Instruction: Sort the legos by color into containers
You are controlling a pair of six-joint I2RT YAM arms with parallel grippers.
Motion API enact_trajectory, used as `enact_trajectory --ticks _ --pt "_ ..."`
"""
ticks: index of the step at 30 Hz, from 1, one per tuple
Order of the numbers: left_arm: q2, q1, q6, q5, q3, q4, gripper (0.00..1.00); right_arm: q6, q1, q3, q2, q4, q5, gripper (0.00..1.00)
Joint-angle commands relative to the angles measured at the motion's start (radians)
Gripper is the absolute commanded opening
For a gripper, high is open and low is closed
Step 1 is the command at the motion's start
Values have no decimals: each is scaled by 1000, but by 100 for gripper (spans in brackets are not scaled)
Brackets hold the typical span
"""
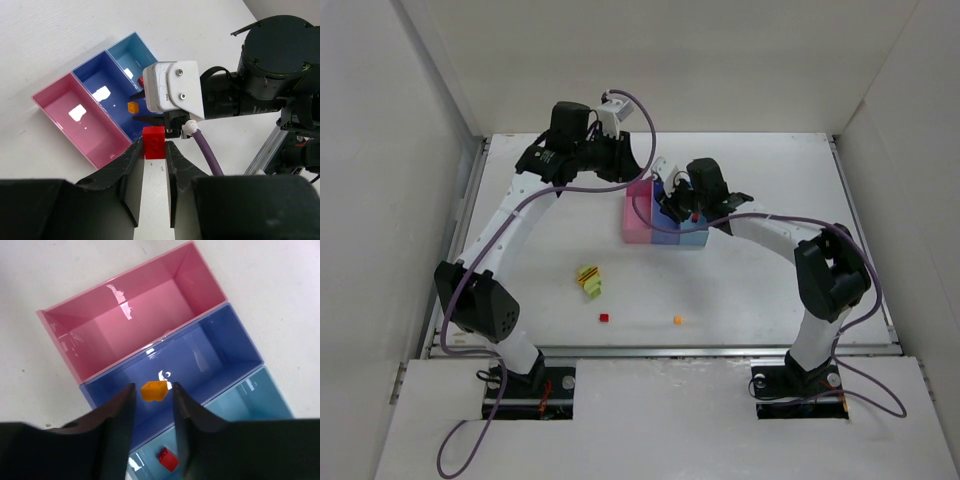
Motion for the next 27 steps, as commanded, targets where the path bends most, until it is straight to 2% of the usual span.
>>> enact_trajectory --ticks 1,2,3,4,10,18,23,25,27 --pt "-48 3 14 -1 -5 15 0 4 -5 61 -4 16 19 43" --pt "-48 3 14 -1 -5 15 0 4 -5 61 -4 16 19 45" --pt "-38 3 14 -1 -5 15 0 4 -5 61 -4 16 19 65" --pt "-38 3 14 -1 -5 15 0 4 -5 61 -4 16 19 100" --pt "-29 3 14 9 -5 15 0 4 -23 61 -22 16 29 100" --pt "3 3 32 9 55 15 0 61 -84 61 -151 16 110 100" --pt "73 3 53 -30 112 15 0 154 -185 18 -226 51 272 100" --pt "107 -43 98 -106 142 15 0 258 -219 -20 -288 125 375 100" --pt "168 -111 147 -155 176 15 0 282 -242 -97 -338 198 478 100"
